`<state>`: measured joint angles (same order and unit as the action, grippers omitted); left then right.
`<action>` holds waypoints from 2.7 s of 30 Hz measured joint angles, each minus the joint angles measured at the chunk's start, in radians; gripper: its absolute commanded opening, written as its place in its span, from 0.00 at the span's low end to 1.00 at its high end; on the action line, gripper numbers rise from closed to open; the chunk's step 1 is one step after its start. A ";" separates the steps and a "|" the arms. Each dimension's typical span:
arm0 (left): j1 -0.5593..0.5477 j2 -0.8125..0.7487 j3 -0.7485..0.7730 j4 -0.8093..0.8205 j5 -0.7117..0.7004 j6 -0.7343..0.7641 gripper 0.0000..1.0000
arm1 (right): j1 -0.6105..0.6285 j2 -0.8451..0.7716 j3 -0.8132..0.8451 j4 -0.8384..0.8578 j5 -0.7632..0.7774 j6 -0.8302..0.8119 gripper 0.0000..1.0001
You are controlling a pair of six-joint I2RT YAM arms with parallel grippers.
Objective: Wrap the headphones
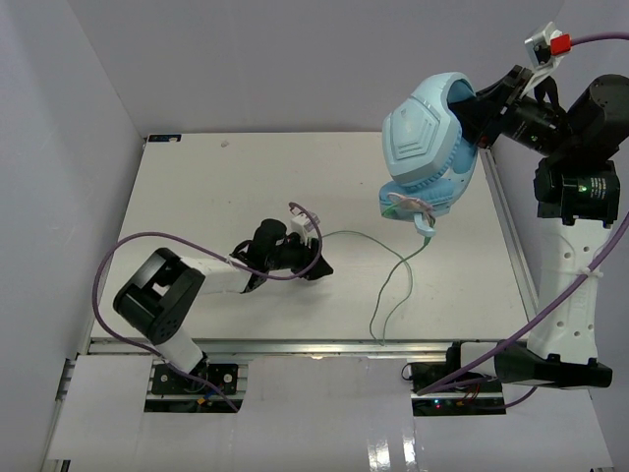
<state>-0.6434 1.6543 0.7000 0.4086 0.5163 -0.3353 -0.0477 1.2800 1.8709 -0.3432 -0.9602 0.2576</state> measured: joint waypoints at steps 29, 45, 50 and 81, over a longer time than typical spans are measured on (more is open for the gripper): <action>-0.530 -0.071 -0.618 0.887 -0.547 0.106 0.98 | -0.017 0.033 -0.022 -0.077 0.061 -0.054 0.08; -0.675 0.289 -0.421 1.028 -0.734 0.334 0.98 | -0.017 0.034 -0.032 -0.126 0.068 -0.089 0.08; -0.688 0.289 -0.392 1.004 -0.729 0.364 0.98 | -0.017 0.034 -0.037 -0.128 0.076 -0.089 0.08; -0.556 0.214 -0.294 0.857 -0.716 0.262 0.98 | -0.018 0.131 0.243 0.095 0.666 0.187 0.08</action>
<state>-1.1996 1.8683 0.4061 1.2659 -0.1997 -0.0734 -0.0662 1.4109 2.1139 -0.2482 -0.2943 0.4450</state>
